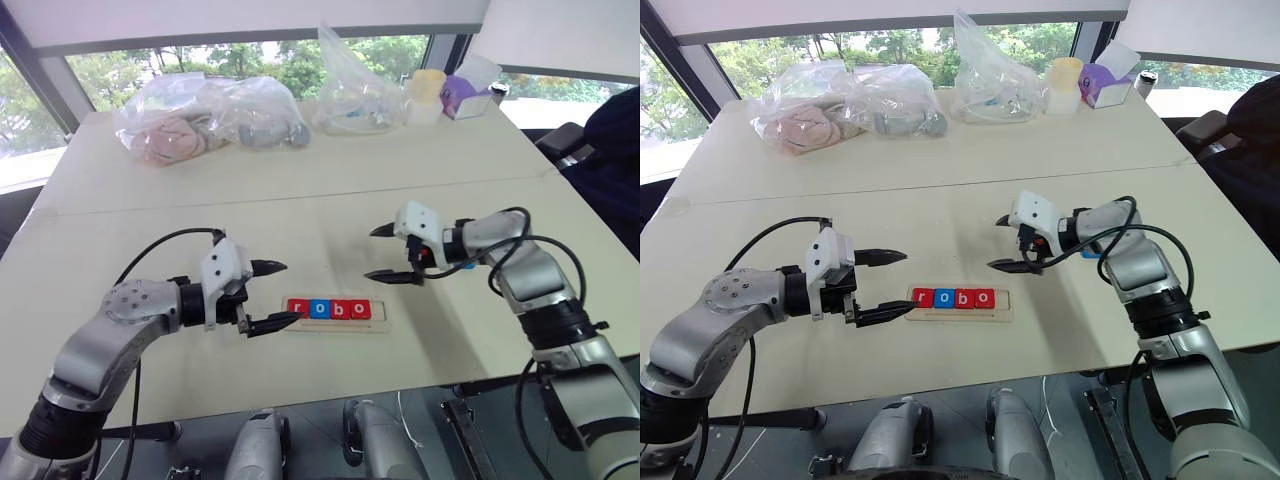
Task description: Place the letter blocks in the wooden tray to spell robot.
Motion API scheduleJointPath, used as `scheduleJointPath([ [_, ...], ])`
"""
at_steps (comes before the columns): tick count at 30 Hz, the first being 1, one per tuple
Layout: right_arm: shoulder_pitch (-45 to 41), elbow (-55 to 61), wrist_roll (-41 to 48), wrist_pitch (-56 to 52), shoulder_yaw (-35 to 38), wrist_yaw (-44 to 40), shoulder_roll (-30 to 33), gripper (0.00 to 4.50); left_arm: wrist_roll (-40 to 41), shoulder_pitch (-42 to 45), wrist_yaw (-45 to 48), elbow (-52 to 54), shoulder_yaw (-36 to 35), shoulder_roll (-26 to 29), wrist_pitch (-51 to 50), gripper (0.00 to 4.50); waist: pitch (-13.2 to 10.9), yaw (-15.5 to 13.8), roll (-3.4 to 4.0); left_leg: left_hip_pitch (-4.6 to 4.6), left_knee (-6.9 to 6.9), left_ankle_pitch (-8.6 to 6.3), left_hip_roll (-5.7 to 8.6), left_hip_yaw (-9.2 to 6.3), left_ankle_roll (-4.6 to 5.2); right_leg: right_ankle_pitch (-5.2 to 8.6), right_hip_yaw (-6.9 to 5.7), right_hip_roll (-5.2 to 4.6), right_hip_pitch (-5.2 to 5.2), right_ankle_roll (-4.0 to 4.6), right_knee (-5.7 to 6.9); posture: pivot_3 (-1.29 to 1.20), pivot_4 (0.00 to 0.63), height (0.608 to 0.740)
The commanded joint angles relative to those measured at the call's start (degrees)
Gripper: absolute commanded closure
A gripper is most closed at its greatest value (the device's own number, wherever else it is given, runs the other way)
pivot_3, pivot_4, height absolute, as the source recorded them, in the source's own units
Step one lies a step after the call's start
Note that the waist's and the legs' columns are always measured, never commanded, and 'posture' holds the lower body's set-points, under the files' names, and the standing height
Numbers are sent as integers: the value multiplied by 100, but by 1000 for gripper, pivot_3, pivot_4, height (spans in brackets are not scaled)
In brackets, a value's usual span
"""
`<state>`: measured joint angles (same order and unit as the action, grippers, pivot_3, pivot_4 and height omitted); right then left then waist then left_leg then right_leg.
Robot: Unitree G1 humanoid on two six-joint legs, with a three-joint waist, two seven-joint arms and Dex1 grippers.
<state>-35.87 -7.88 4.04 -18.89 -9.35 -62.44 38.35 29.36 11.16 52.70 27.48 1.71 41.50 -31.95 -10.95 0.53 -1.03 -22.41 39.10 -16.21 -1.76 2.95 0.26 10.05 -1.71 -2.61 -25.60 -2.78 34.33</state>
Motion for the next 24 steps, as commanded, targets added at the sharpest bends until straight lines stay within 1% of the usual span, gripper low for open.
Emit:
scheduleJointPath([
  [1,523,716,-470,-802,852,1477,209,44,60,26,25,129,-12,-13,59,0,0,-29,0,-2,0,0,-1,1,0,0,-1,-1,0,0,0,0,150,740],
  [4,1052,1707,-594,-2173,1388,2351,-15,44,41,-8,65,97,17,-26,99,0,0,-36,0,-3,-2,0,-3,2,-1,0,0,-2,-4,1,0,0,150,740],
  [6,1343,2428,-673,-3210,1652,2917,-353,44,25,-6,85,63,58,-52,123,0,1,-9,1,-3,-4,0,-4,0,-1,1,2,-1,-10,-2,2,0,150,740],
  [8,1609,2849,-848,-3846,1794,3457,-718,44,11,72,99,-16,108,-103,138,0,0,36,3,-1,-4,0,-4,2,-1,0,4,0,-13,-1,4,0,150,740],
  [11,1779,2892,-926,-4160,1883,3967,-1063,44,-25,190,146,-114,181,-158,163,0,4,5,0,0,-6,0,-7,-8,0,1,1,13,-16,1,12,0,150,740],
  [14,1714,2702,-872,-4303,1960,4296,-1259,44,-28,273,199,-173,198,-167,168,0,3,14,2,-3,-5,0,-6,-4,0,1,4,5,-19,1,10,0,150,740],
  [18,1583,2160,-827,-4119,2042,4551,-1236,44,-70,314,267,-224,178,-129,192,0,3,27,2,-6,-5,0,-4,4,0,1,8,1,-18,1,-2,0,150,740],
  [24,1271,1356,-520,-3934,2308,4685,-1329,44,-68,271,199,-156,136,-131,161,0,4,26,1,-7,-8,-1,-1,1,1,1,7,5,-17,0,-2,0,150,740],
])
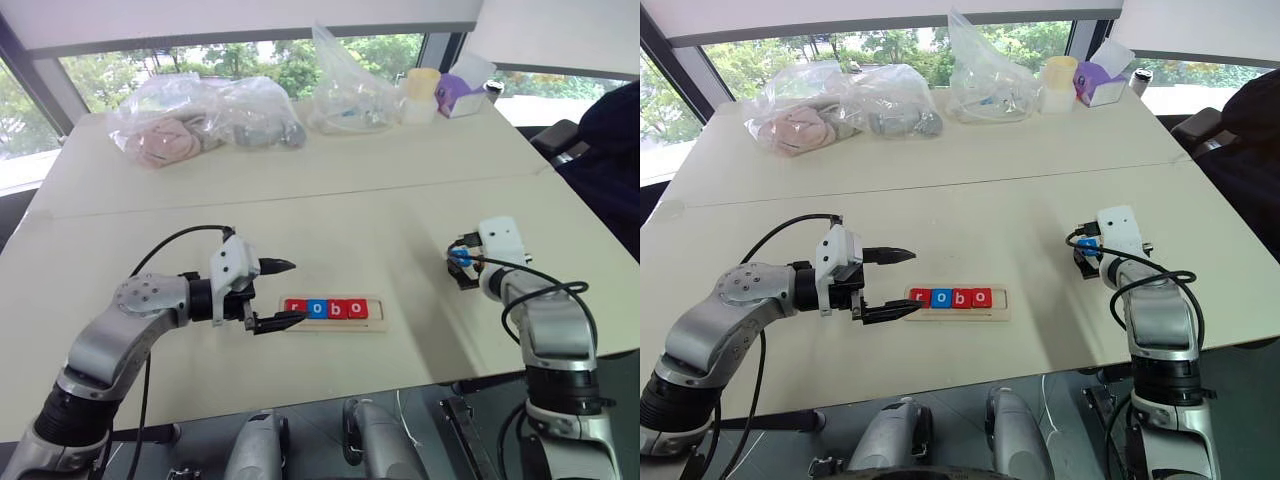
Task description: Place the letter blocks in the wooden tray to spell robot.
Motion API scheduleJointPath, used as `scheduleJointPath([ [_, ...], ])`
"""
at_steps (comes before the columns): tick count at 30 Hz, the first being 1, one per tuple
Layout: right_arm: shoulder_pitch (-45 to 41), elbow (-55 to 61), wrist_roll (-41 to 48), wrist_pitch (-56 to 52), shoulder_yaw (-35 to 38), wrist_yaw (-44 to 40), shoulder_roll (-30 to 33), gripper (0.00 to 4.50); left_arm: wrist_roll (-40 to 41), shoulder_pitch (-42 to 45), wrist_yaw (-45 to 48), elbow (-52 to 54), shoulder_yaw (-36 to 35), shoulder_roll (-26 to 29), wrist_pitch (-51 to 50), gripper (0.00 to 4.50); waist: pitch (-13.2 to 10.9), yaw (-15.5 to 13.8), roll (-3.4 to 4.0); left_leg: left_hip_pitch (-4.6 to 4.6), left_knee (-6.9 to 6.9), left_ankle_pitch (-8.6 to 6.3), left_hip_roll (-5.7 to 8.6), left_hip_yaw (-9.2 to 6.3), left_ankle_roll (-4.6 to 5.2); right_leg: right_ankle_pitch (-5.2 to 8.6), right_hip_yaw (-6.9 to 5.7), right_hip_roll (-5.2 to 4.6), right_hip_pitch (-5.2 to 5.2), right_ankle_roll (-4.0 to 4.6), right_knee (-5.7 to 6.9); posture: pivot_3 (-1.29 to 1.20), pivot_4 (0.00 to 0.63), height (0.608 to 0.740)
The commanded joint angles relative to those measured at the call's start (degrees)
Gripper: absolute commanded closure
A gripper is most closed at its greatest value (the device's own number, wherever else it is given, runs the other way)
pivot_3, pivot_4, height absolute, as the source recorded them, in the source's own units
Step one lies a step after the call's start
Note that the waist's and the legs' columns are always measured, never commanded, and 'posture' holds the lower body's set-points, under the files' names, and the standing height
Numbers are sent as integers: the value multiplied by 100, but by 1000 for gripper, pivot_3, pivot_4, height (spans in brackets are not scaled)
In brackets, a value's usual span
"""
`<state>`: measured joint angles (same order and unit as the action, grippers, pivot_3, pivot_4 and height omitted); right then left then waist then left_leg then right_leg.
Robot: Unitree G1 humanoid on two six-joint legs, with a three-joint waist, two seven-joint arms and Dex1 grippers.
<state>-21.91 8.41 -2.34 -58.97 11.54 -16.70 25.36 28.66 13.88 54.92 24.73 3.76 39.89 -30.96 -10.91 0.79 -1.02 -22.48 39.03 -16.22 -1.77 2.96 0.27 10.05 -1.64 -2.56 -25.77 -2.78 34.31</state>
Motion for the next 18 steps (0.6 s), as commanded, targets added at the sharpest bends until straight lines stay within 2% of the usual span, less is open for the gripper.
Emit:
scheduleJointPath([
  [1,-184,-363,203,38,264,114,-78,44,2,-15,-39,134,-74,29,59,0,0,1,-1,1,0,0,0,-1,0,0,0,1,1,0,1,0,150,740],
  [2,-273,-434,316,-67,315,119,-171,44,3,-29,-58,145,-79,23,58,0,1,1,-2,2,0,0,0,-2,0,0,0,1,2,0,0,0,150,740],
  [5,-356,-501,454,-209,277,115,-271,875,2,-49,-86,158,-84,18,62,0,1,20,-2,4,1,0,-3,-1,0,0,1,3,3,0,0,0,150,740],
  [8,-287,-245,590,-457,212,116,-358,2453,-4,-40,-105,142,-77,3,74,0,2,15,-2,5,0,0,-4,-3,0,0,0,4,3,0,2,0,150,740],
  [10,-237,-93,640,-587,166,130,-361,3323,-9,-24,-116,128,-58,-8,78,0,2,9,-2,4,0,0,-4,-5,0,0,0,4,3,0,2,0,150,740],
  [14,87,1048,855,-1443,97,108,-411,3320,-3,-2,-81,87,-33,-21,100,0,2,0,-2,2,-10,0,-5,-9,0,1,-1,4,1,-1,1,0,150,740],
  [18,490,3046,1118,-3088,202,164,-729,3320,-10,41,10,-7,14,-28,141,0,0,-9,1,-3,-15,0,-9,-14,0,2,-2,4,-8,-2,1,0,150,740],
])
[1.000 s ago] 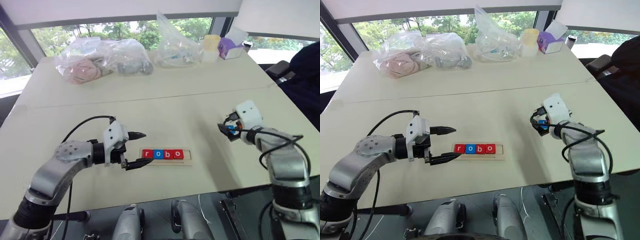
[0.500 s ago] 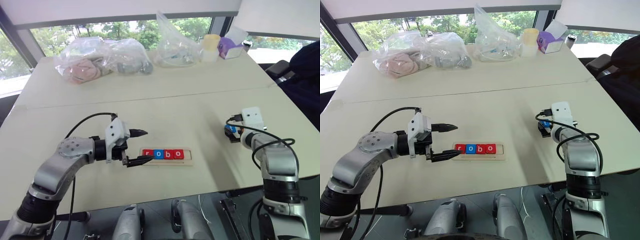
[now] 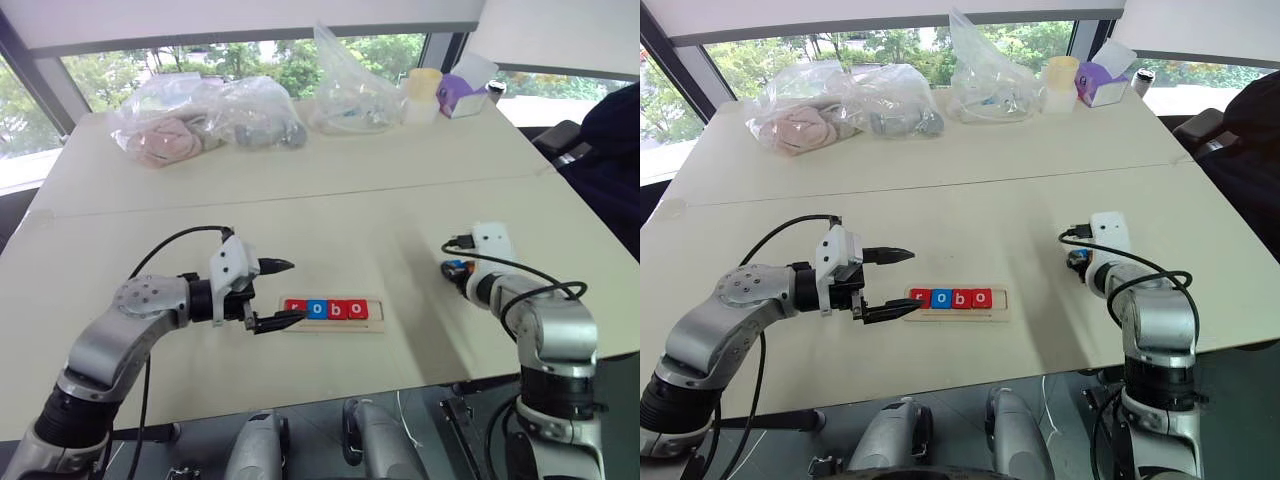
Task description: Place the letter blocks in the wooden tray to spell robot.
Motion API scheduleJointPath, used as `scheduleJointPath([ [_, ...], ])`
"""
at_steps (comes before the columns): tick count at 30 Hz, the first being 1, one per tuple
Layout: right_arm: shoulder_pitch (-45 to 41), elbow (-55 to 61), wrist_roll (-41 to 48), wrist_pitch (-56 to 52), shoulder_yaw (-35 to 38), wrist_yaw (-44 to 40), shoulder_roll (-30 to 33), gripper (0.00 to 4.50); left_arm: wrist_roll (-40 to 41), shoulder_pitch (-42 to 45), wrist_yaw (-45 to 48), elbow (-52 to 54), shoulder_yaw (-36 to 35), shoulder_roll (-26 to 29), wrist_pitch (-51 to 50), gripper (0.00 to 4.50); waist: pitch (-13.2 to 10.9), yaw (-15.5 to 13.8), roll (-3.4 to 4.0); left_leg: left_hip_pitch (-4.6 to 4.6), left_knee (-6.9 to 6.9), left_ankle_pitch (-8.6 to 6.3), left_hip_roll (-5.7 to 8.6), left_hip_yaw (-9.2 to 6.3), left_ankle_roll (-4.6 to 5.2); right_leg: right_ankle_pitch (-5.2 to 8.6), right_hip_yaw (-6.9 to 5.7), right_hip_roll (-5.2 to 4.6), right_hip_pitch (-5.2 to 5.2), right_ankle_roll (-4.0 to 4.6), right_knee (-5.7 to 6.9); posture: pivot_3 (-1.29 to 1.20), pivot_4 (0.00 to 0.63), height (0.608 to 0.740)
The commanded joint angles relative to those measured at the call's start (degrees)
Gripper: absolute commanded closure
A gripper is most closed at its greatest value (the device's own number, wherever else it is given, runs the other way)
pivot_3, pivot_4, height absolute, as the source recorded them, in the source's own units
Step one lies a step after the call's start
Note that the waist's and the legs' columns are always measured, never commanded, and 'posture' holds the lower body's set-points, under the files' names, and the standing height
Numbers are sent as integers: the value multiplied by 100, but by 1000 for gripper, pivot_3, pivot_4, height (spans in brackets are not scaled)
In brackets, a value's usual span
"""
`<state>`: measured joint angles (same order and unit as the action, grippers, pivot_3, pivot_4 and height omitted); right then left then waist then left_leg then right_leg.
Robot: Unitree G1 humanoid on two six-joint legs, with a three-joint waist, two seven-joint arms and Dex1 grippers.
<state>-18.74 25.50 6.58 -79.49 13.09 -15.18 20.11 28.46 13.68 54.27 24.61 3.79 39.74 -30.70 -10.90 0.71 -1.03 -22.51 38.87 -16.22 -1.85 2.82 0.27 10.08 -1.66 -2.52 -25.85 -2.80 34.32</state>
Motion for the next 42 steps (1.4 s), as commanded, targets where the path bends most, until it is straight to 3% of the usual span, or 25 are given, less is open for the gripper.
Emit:
scheduleJointPath([
  [1,244,1597,268,-1221,60,31,-272,3320,4,69,91,-10,23,-19,121,0,-1,-1,2,-3,0,0,-1,0,0,0,0,0,-4,0,1,0,150,740],
  [6,803,2375,312,-1301,-79,406,-608,3320,-12,145,183,-92,75,-57,142,0,0,9,2,-5,1,-1,-2,4,-1,0,-1,-11,-8,-1,-4,0,150,740],
  [16,1122,2442,351,-1301,-375,794,-730,3320,-18,240,314,-192,49,-13,169,0,1,14,1,-65,8,0,3,4,-1,-2,-3,-11,-62,0,-5,0,150,740],
  [21,972,2369,490,-1301,-408,604,-362,909,62,136,329,-30,-19,62,112,0,1,14,2,-66,10,0,2,2,0,-1,-3,-8,-62,0,-6,0,150,740],
  [23,857,2327,839,-1301,-304,126,47,23,85,68,410,43,-66,167,135,0,0,21,3,-67,12,0,2,3,0,-1,-3,-9,-62,0,-7,0,150,740],
  [29,599,1722,1956,-641,-103,-1817,1908,23,213,-37,729,211,-167,539,160,0,-1,-7,0,-70,12,0,3,0,0,-1,-5,-10,-63,0,-10,0,150,740],
  [36,1421,83,1829,3115,-290,-4515,3575,23,215,47,783,117,-192,541,163,0,-3,-24,-2,-77,14,0,15,0,0,1,-8,-6,-60,-3,-19,0,150,740],
  [42,1301,-1594,1185,5293,-886,-5361,3797,23,222,221,774,57,-158,532,103,0,-4,5,-5,-72,26,0,15,10,1,2,-5,-3,-54,-6,-15,0,150,740],
])
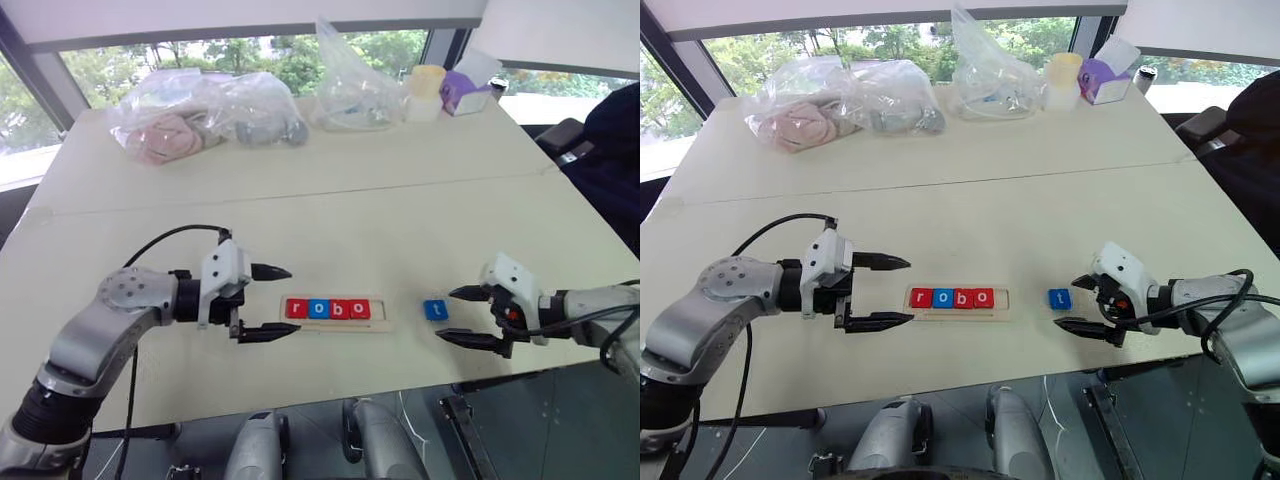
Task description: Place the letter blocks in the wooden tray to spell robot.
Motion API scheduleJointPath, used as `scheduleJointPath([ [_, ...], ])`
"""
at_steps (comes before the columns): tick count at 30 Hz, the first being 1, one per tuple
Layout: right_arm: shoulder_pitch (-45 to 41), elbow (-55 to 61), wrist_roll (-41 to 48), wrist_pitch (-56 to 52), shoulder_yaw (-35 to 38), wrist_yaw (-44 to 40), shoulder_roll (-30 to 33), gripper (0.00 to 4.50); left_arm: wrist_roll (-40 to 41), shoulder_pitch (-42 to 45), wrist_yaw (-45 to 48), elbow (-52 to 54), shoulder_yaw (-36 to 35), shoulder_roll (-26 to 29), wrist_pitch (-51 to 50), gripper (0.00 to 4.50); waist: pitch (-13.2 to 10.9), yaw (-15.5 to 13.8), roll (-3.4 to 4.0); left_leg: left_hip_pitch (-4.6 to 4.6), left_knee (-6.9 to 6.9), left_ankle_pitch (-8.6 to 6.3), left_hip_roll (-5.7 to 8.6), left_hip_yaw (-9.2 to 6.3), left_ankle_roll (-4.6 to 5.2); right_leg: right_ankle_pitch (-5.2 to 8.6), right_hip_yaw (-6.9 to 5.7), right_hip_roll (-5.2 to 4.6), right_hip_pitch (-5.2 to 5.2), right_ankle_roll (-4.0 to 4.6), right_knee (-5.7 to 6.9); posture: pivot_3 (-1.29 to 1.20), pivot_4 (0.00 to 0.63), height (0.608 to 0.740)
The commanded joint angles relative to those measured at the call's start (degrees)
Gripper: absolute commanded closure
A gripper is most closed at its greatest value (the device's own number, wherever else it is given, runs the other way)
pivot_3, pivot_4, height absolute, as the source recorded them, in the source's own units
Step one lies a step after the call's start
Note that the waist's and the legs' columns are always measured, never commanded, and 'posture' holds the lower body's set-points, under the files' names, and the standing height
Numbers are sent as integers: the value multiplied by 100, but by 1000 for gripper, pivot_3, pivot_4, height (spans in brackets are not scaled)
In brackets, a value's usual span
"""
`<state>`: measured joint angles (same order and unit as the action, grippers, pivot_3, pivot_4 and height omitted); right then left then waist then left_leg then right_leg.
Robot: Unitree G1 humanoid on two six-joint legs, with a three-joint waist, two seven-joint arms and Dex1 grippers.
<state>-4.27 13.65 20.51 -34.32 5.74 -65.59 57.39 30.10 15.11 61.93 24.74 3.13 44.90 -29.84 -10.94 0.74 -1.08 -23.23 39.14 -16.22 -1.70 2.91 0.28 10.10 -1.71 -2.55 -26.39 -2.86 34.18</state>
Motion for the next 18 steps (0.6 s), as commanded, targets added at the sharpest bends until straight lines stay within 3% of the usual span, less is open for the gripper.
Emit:
scheduleJointPath([
  [1,-219,-613,-299,981,-234,-366,51,23,60,93,3,36,-92,17,15,0,0,3,1,1,1,0,0,1,0,0,1,0,-1,1,3,0,150,740],
  [11,-981,-2022,-809,2233,-793,-584,-308,23,179,72,-294,336,-148,2,-233,0,1,-12,2,6,0,0,0,4,0,-3,2,5,2,1,16,0,150,740],
  [18,-1332,-2374,-965,2610,-1020,-782,-460,23,178,-90,-378,455,-168,3,-199,0,1,-4,1,18,3,1,1,7,-1,-4,6,4,11,2,21,0,150,740],
])
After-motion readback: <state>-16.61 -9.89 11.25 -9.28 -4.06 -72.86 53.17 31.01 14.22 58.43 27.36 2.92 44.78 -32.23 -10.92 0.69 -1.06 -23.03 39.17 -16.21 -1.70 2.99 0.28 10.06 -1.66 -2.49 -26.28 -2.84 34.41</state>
